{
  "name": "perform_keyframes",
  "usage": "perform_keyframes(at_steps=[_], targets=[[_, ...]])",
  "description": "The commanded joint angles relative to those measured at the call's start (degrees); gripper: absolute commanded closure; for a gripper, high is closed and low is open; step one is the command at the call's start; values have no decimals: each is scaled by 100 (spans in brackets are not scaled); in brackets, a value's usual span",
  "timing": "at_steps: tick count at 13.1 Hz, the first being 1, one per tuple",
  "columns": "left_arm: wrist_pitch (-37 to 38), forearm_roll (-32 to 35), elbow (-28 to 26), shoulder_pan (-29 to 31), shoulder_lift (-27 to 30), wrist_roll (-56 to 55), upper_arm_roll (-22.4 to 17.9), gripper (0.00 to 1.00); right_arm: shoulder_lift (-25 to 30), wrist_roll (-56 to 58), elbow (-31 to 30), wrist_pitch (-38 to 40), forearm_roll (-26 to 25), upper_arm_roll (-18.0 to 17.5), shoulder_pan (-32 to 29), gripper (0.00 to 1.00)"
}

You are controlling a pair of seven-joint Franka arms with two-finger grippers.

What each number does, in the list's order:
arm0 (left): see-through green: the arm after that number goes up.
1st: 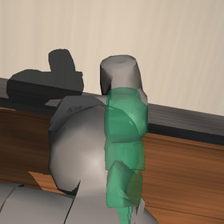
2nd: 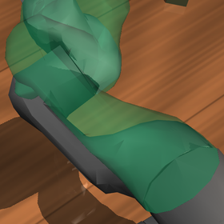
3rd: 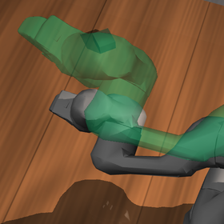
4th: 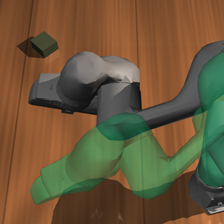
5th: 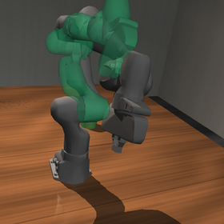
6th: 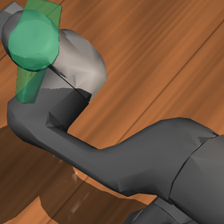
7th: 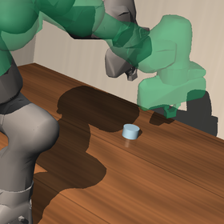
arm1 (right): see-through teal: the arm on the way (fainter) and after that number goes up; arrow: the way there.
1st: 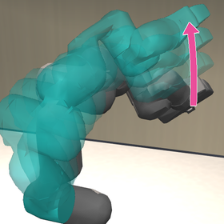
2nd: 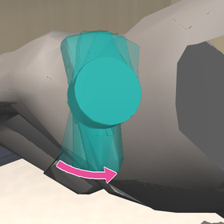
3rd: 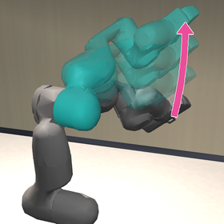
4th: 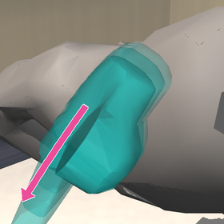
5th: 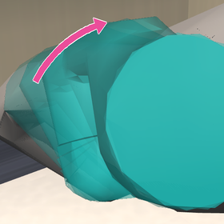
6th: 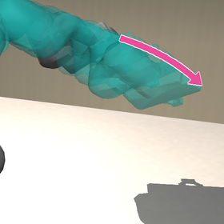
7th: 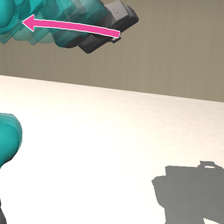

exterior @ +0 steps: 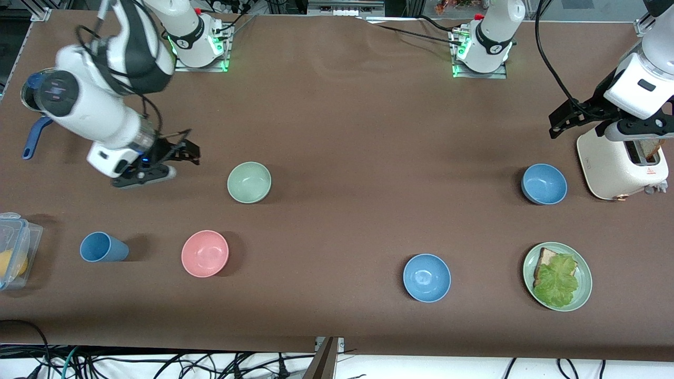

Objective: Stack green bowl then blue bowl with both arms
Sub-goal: 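Reach the right gripper down to the rim of the light green bowl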

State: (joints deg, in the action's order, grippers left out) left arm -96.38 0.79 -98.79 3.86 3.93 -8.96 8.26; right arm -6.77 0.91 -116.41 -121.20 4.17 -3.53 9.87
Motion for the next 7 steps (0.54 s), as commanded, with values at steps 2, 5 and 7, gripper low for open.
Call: perform_keyframes(at_steps=[2, 5, 7], targets=[[93, -105, 44, 27, -6, 122, 9, 0, -201, -144, -233, -307, 58, 10, 112, 1], [93, -105, 44, 27, -7, 122, 9, 0, -334, -591, -521, -850, 67, 1, 296, 0], [93, -105, 44, 27, -15, 114, 9, 0, -473, -592, -820, -1473, 67, 10, 393, 0]])
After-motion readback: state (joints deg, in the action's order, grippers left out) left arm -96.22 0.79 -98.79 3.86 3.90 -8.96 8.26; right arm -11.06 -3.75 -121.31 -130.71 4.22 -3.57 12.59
